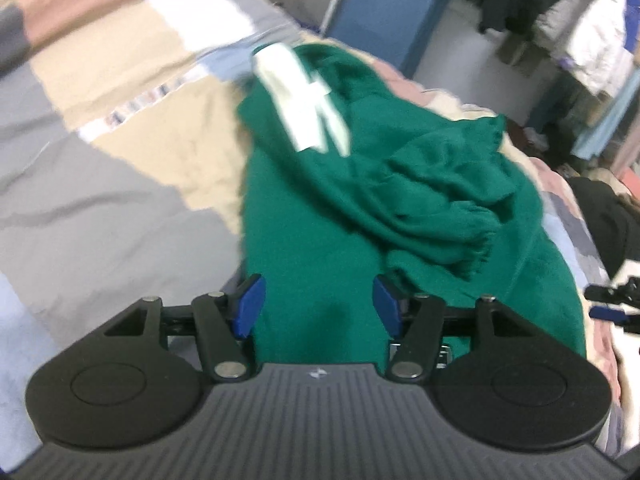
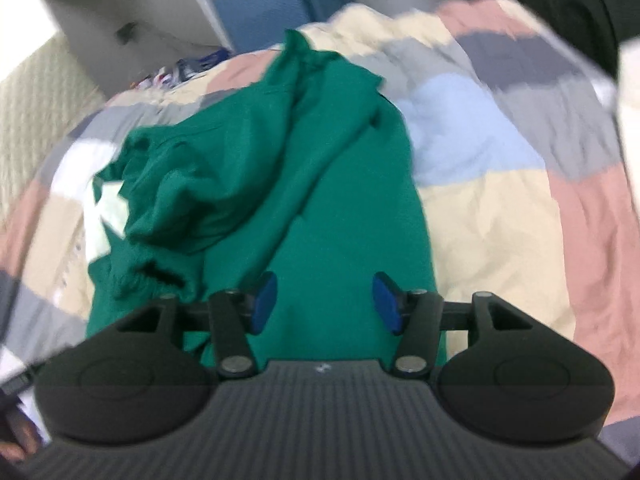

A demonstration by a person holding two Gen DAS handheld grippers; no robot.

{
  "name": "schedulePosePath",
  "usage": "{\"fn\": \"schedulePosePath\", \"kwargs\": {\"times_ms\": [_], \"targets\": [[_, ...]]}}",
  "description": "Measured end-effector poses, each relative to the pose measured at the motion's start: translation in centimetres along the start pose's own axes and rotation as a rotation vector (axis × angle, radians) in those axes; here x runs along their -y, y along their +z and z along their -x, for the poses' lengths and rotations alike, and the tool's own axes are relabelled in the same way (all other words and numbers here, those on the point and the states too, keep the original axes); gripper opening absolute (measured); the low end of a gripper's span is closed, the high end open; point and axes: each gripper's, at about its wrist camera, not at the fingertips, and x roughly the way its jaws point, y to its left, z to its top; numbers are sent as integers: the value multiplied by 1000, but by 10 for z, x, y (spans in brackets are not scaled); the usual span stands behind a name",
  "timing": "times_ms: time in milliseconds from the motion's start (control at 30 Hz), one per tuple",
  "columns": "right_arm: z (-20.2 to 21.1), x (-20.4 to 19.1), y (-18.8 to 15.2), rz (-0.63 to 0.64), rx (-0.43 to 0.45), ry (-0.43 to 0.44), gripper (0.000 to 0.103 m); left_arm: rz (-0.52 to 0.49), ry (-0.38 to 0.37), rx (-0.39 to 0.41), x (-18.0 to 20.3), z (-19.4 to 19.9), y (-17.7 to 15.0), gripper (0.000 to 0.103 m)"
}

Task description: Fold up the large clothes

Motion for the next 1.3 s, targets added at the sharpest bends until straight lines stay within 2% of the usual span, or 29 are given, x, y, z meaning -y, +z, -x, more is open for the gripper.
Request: {"fn": "schedulePosePath", "kwargs": {"times_ms": [67,133,167,200,367,467,733,867,1067,1167,1300], "targets": [[-3,12,1,-57,-19,5,56,42,-3,-12,-13,-3,3,65],[-7,22,3,-107,-34,3,70,92,-5,-24,-25,-7,8,66],[-10,29,4,-143,-39,6,84,123,-10,-31,-31,-9,10,66],[-12,33,4,-174,-48,10,86,148,-14,-37,-35,-13,13,66],[-28,56,0,-324,-132,63,87,268,-35,-83,-61,-28,17,66],[-36,56,-2,-341,-163,85,89,308,-78,-123,-66,-40,16,66],[-41,39,1,-270,-188,147,91,262,-126,-139,-48,-51,14,66],[-34,37,2,-278,-173,211,91,239,-127,-146,-43,-52,13,66],[-21,28,1,-237,-142,239,91,204,-103,-165,-37,-55,11,67],[-10,24,1,-230,-99,292,91,190,-101,-172,-35,-56,9,68],[-5,14,2,-175,-83,310,91,187,-107,-177,-35,-57,9,69]]}}
